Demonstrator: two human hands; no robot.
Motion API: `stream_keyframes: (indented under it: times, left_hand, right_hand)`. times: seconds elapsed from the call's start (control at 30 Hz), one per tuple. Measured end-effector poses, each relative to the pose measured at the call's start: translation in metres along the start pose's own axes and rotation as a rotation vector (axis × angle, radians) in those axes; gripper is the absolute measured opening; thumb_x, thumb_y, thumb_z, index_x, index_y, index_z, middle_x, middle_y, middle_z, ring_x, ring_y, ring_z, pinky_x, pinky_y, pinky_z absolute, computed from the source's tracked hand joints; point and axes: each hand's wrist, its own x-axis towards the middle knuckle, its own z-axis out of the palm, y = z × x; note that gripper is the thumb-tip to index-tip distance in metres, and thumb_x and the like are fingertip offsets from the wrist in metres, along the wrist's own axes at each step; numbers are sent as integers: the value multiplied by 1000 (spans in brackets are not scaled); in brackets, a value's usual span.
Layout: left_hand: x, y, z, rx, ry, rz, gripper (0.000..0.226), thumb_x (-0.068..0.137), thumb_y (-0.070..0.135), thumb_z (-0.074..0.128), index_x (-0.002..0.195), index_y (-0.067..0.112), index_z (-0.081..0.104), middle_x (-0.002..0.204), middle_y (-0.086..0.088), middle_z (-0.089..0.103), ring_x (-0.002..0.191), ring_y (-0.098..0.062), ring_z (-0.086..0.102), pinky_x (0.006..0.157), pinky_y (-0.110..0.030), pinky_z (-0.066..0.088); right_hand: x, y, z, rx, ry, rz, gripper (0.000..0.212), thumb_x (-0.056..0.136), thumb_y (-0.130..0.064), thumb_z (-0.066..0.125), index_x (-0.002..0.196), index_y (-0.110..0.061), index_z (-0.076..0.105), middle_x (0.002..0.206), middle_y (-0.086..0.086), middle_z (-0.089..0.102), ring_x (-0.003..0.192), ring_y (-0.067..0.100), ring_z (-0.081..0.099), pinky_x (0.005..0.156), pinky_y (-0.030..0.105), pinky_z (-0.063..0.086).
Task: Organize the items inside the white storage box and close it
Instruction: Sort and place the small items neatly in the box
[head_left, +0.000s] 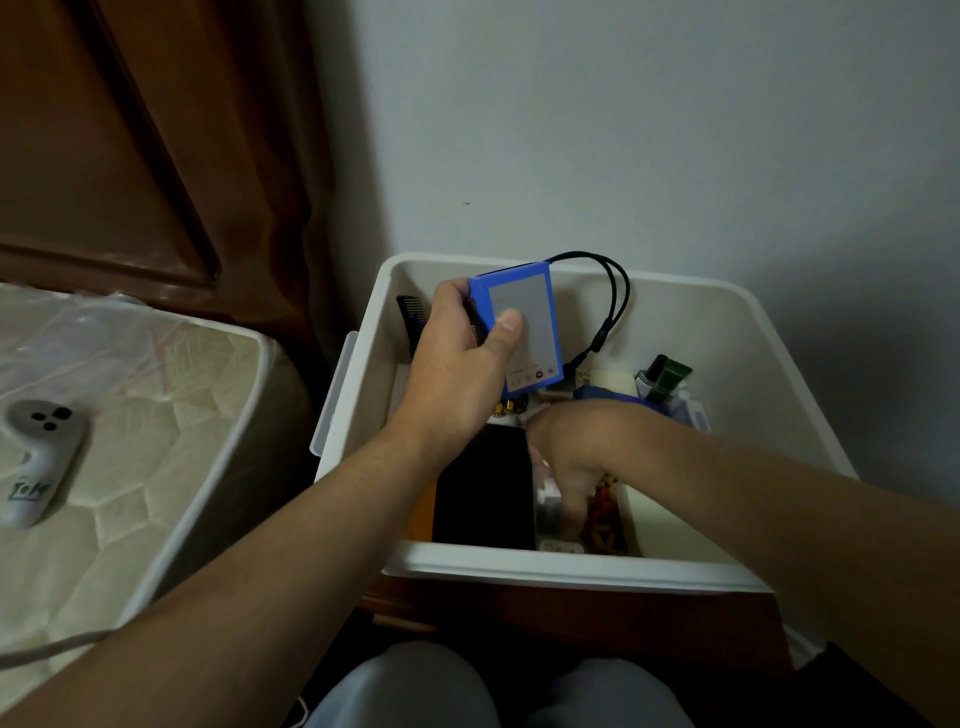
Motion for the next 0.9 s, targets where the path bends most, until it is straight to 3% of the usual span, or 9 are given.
stream_keyframes:
  times: [0.17,0.33,0.43,0.57,0.7,0.8,0.9]
  left_hand:
    - [-2,1,-1,10,-5,-6,20,105,26,60,122,30,51,113,16,65,110,-5,65,91,-45,63]
    - [-3,3,0,19,-13,-8,21,105,26,60,124,28,51,112,18,64,107,-1,63,92,-44,63]
    - [-3,3,0,20,-15,-4,21,105,25,60,124,27,51,111,17,64,107,-2,63,94,-45,62]
    - [-2,2,0,19,-9,3,21,105,24,60,125,27,51,112,17,64,107,0,63,95,-42,61]
    - [-2,2,0,29,-16,3,21,105,25,60,125,28,51,114,17,63,109,-2,63,95,-43,61]
    - [-3,2,0,24,-15,-3,21,105,25,60,124,28,51,114,16,64,111,-5,63,95,-45,61]
    - [-3,1,0,16,-17,-7,21,105,25,60,124,29,51,115,16,64,112,-6,63,96,-46,61]
  right_hand:
    - [6,1,16,104,116,18,54,86,-26,85,134,-15,62,124,3,64,109,22,64,91,35,57]
    - [18,-2,33,137,103,62,49,94,-17,76,140,-11,60,125,7,66,106,22,65,92,32,57]
    - [16,3,29,211,117,120,55,89,-23,81,137,-12,57,102,2,62,97,21,62,91,35,57]
    - [14,4,25,264,261,122,52,80,-47,86,119,-19,67,100,-3,63,101,21,65,91,43,60]
    - [20,-1,29,274,216,156,47,85,-30,86,125,-18,64,109,-1,65,105,21,65,95,43,58]
    - [23,0,28,268,207,198,57,83,-30,87,130,-15,59,88,-3,53,91,19,58,86,39,55]
    - [30,-1,28,227,207,229,69,81,-36,88,137,-16,53,83,-2,46,88,21,54,81,41,53]
